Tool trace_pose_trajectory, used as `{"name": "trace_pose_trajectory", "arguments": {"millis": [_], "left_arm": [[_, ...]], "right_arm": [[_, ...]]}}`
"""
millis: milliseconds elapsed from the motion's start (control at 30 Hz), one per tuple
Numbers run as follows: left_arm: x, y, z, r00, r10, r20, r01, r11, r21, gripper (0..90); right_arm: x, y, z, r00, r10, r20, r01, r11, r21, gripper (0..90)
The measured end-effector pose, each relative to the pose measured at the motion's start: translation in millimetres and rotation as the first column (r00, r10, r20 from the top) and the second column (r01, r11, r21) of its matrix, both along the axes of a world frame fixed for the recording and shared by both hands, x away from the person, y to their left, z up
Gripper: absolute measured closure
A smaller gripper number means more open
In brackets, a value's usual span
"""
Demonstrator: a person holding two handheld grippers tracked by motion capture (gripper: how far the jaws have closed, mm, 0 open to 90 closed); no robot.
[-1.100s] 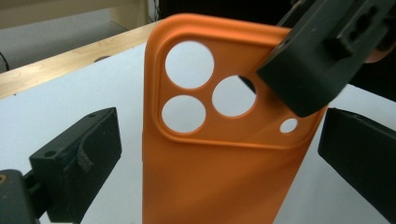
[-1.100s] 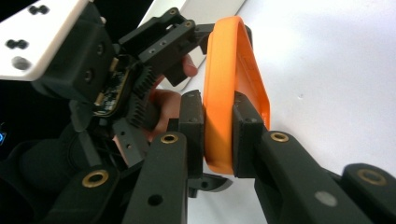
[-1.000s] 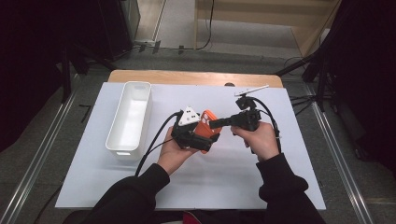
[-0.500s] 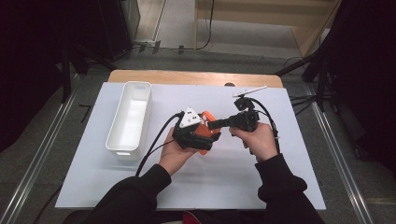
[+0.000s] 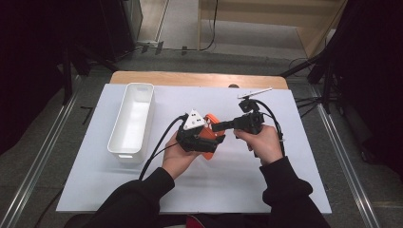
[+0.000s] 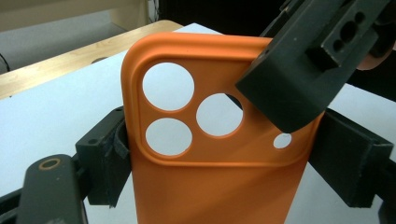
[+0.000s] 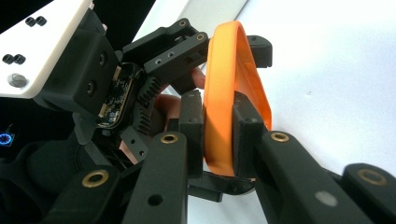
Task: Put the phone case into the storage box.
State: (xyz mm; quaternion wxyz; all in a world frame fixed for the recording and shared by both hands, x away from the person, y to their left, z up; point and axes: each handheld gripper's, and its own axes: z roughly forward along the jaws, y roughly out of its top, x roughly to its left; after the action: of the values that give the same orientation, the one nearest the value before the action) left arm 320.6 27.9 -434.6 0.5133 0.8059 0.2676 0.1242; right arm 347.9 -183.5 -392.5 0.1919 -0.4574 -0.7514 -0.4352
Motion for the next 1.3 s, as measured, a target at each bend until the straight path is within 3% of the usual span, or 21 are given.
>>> {"name": "trace_pose_trajectory", "arguments": {"millis": [567, 900, 1300], "left_arm": [[-0.6, 0.6, 5.2, 0.9999, -0.008, -0.013, 0.008, 0.9999, 0.007, 16.0], [-1.2, 0.6, 6.6, 0.9998, -0.01, -0.018, 0.011, 0.9997, 0.02, 15.9], [2.0, 8.2, 12.9, 0.9993, -0.002, -0.036, 0.002, 0.9999, 0.015, 15.8]], "right_arm": [[-1.3, -0.8, 1.9, 1.0, 0.0, 0.004, 0.0, 0.9999, 0.017, 74.9], [-3.2, -9.3, 8.7, 0.9985, -0.033, 0.043, 0.032, 0.999, 0.032, 56.9], [-3.2, -21.6, 11.6, 0.9968, -0.057, 0.056, 0.054, 0.9971, 0.053, 45.1]]}}
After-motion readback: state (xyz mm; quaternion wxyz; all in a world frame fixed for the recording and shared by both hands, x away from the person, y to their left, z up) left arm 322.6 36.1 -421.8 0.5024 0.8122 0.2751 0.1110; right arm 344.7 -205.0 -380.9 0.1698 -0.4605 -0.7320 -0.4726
